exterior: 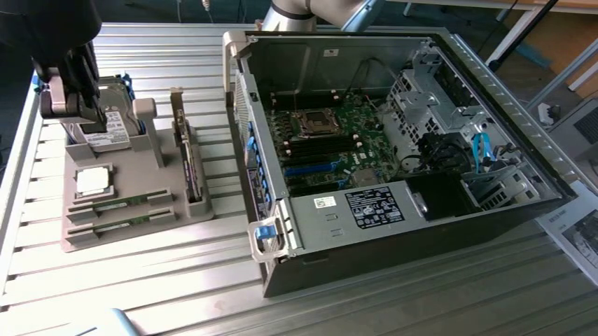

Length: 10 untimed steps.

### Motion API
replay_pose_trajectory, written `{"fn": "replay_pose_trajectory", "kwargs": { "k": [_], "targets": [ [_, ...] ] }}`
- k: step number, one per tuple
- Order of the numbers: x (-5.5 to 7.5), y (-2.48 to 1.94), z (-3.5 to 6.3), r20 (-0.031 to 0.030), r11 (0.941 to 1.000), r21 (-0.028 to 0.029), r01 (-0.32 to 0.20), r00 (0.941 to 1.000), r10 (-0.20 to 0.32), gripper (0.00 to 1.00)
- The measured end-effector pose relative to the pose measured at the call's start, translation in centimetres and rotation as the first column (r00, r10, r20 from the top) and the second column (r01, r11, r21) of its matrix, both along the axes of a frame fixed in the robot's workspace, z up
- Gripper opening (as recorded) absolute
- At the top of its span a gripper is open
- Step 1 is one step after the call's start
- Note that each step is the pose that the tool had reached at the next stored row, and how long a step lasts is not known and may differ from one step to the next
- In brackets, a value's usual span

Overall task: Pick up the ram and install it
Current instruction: 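Pick up the ram and move it above insertion slot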

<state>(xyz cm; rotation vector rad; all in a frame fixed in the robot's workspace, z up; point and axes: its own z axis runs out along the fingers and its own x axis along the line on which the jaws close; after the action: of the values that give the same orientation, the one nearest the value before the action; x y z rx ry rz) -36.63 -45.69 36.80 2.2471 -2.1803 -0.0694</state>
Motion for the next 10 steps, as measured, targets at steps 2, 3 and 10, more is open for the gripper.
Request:
{"fn": "replay_pose_trajectory", "kwargs": {
  "k": [2, 3, 10],
  "targets": [
    [0.00, 0.00, 0.00, 0.0000, 1.0000, -0.0001, 0.000, 1.0000, 0.000, 0.17],
    [0.00, 0.00, 0.00, 0.0000, 1.0000, 0.0000, 0.000, 1.0000, 0.000, 0.18],
    [0.01, -0.08, -0.57, 0.0000, 1.0000, 0.0040, 0.000, 1.0000, 0.000, 0.25]
  ]
}}
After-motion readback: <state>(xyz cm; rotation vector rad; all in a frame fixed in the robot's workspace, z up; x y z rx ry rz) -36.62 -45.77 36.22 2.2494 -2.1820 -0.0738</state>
